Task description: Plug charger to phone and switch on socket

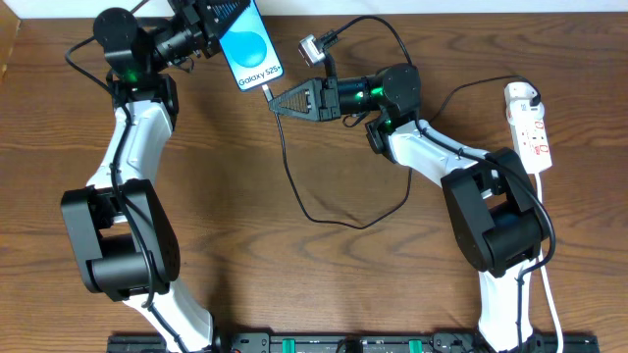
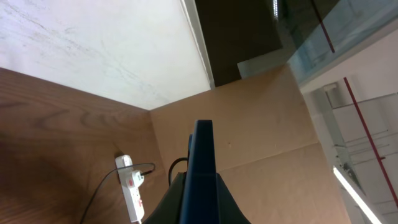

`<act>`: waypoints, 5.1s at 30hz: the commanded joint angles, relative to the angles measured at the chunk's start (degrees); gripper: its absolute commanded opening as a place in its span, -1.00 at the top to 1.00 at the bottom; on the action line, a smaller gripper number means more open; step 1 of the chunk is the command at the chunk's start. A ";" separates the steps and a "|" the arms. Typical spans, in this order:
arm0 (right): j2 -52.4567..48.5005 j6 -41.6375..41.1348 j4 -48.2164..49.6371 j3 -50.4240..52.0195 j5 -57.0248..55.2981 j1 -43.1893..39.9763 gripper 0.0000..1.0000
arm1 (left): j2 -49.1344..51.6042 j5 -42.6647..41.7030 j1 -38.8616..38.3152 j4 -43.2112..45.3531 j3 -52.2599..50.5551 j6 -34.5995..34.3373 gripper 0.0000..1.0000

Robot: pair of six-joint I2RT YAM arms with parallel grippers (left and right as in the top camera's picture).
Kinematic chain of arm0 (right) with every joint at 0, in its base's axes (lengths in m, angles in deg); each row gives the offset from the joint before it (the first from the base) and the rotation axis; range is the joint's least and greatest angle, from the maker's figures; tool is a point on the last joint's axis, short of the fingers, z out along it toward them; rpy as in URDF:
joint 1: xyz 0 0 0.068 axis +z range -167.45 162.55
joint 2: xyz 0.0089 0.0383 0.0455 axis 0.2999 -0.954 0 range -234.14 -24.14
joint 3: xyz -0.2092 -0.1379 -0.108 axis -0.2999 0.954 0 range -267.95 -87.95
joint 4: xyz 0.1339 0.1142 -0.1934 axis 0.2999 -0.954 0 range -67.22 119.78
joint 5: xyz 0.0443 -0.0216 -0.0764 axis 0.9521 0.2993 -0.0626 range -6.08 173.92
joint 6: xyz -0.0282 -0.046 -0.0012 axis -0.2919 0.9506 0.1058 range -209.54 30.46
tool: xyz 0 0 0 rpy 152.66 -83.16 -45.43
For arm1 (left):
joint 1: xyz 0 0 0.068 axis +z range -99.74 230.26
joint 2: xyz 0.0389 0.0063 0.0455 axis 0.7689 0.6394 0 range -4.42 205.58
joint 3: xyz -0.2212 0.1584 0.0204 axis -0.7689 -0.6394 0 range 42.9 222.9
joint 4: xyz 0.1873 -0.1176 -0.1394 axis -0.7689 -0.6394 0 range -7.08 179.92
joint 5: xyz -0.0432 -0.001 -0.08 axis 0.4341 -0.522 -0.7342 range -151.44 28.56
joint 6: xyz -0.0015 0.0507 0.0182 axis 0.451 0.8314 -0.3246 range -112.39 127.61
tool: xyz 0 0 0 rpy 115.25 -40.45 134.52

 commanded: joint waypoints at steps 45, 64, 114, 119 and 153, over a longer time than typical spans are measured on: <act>-0.11 -0.90 0.35 -0.28 -1.77 -0.02 0.97 | -1.60 -0.33 -0.44 0.74 0.52 -0.68 0.85; -0.11 -0.94 0.35 -0.28 -1.60 -0.02 0.98 | -1.60 -1.70 -0.15 0.72 0.52 -0.92 0.86; -0.11 -3.52 0.09 -0.28 -7.08 -0.26 -0.57 | -1.60 -7.61 -2.86 0.72 0.50 4.55 0.86; -0.11 -2.99 0.09 -0.28 -4.37 -0.96 -0.98 | -1.60 -7.65 -2.10 0.72 0.50 4.57 0.86; 9.51 58.51 -103.51 -0.28 -44.54 -10.62 -0.99 | -1.60 -8.94 -3.08 -14.34 -0.28 16.65 0.85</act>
